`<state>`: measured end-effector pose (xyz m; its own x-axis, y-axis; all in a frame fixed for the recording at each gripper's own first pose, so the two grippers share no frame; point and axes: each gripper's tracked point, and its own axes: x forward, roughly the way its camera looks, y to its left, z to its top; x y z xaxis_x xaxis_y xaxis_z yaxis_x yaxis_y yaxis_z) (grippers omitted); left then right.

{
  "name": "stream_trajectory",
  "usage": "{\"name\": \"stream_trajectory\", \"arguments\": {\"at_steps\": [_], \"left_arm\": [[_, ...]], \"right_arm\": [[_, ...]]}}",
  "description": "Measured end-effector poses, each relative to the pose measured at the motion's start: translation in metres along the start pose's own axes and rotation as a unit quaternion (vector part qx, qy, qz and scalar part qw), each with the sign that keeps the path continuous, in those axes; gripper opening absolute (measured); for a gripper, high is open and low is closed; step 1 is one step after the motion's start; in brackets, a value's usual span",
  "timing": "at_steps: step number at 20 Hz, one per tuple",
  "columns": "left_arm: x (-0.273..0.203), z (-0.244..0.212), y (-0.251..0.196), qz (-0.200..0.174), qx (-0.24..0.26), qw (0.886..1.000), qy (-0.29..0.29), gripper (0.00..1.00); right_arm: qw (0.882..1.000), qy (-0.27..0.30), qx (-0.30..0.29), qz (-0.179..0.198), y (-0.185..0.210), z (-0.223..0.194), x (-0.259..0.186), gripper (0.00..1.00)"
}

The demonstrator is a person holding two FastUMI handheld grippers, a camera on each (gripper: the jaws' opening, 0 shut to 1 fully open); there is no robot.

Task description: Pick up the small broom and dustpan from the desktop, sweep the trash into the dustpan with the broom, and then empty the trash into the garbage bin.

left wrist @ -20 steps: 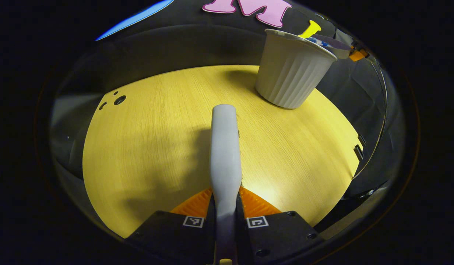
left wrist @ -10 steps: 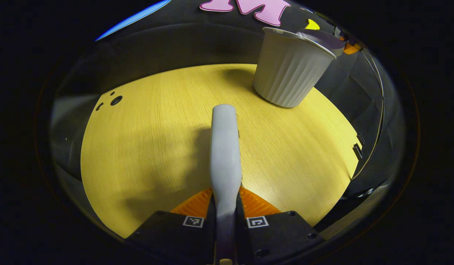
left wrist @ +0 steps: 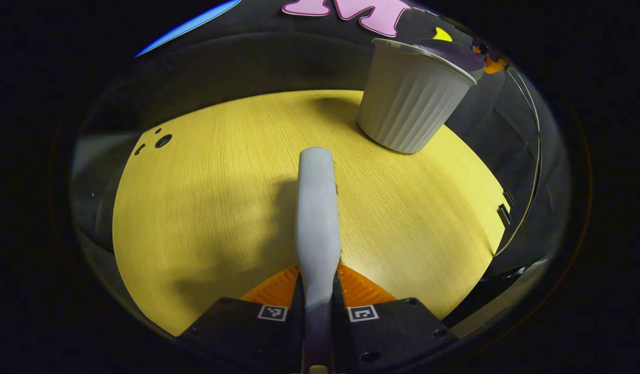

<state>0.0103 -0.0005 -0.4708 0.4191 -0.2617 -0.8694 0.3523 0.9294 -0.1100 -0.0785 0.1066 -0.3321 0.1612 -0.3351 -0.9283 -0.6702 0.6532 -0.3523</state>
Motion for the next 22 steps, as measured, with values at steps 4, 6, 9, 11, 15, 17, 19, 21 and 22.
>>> {"name": "stream_trajectory", "arguments": {"at_steps": [4,6,9,11,15,17,19,21,22], "left_arm": [[-0.001,-0.001,0.001,0.005,-0.010,1.000,-0.001,0.31],[-0.002,-0.002,0.001,0.006,-0.016,1.000,-0.002,0.28],[-0.004,-0.002,0.003,0.012,-0.022,1.000,-0.006,0.28],[-0.005,-0.002,0.004,0.015,-0.025,1.000,-0.007,0.28],[-0.007,-0.001,0.008,0.026,-0.025,0.999,-0.007,0.28],[-0.008,0.001,0.009,0.032,-0.020,0.999,-0.008,0.28],[-0.010,0.001,0.009,0.037,-0.019,0.999,-0.009,0.28],[-0.011,0.003,0.008,0.037,-0.023,0.999,-0.010,0.28],[-0.012,0.003,0.008,0.038,-0.026,0.999,-0.012,0.28]], "right_arm": [[1.000,0.006,-0.020,0.000,0.003,0.001,0.002,0.35],[1.000,0.002,-0.027,-0.005,0.002,0.003,0.004,0.35],[1.000,-0.019,0.003,-0.008,-0.001,0.001,0.004,0.35],[0.998,-0.037,0.044,-0.002,0.001,-0.004,0.006,0.35],[0.988,-0.083,0.129,0.013,0.008,-0.024,-0.001,0.35],[0.980,-0.111,0.166,0.026,0.013,-0.029,-0.010,0.35],[0.969,-0.139,0.199,0.034,0.015,-0.035,-0.022,0.35],[0.957,-0.171,0.228,0.047,0.023,-0.039,-0.038,0.35],[0.951,-0.187,0.241,0.052,0.027,-0.039,-0.047,0.35]]}}
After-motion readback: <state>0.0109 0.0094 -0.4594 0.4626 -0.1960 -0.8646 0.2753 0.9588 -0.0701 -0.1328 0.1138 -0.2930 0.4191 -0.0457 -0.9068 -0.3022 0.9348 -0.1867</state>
